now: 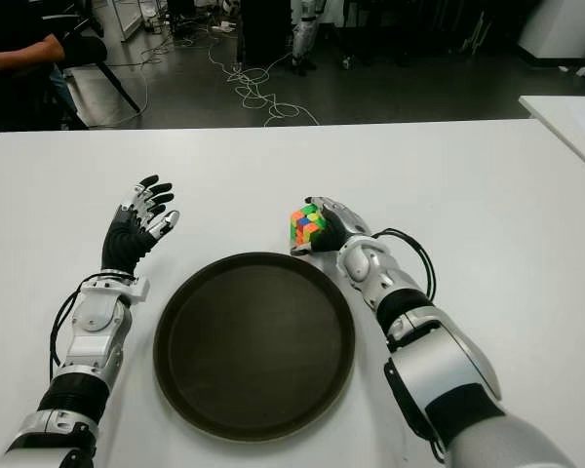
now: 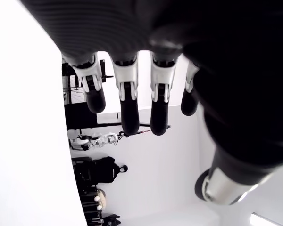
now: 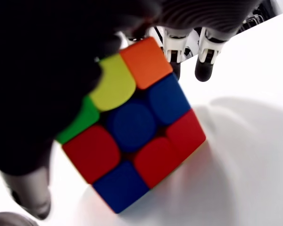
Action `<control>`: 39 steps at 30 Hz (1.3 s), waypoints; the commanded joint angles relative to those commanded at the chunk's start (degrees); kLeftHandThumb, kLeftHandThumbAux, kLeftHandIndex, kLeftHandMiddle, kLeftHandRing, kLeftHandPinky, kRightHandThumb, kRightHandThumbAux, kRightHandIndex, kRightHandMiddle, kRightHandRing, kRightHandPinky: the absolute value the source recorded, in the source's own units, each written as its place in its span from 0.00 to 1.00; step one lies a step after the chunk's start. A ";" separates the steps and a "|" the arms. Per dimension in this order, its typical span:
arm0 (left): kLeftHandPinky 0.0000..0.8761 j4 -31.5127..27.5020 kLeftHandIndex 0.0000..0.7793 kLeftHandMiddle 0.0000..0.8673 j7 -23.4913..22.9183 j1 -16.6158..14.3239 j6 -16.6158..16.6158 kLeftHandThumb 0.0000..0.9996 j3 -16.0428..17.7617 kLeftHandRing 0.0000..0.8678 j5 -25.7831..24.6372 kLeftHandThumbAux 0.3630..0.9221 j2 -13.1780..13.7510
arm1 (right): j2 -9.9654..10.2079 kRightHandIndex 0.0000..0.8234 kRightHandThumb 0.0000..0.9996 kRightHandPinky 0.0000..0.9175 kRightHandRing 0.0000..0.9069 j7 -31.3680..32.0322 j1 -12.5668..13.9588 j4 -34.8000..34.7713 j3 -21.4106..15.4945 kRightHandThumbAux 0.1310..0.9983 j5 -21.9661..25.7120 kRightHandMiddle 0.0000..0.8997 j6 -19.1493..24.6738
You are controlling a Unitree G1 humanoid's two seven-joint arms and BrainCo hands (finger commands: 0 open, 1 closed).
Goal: Pick up the Rubik's Cube and put it in the plate
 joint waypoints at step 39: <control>0.14 -0.59 0.17 0.24 -0.72 0.15 0.52 0.04 -0.25 0.20 -0.55 0.66 0.13 | 0.06 0.19 0.00 0.15 0.17 -2.15 -0.09 0.39 -0.60 0.69 0.47 0.16 -0.88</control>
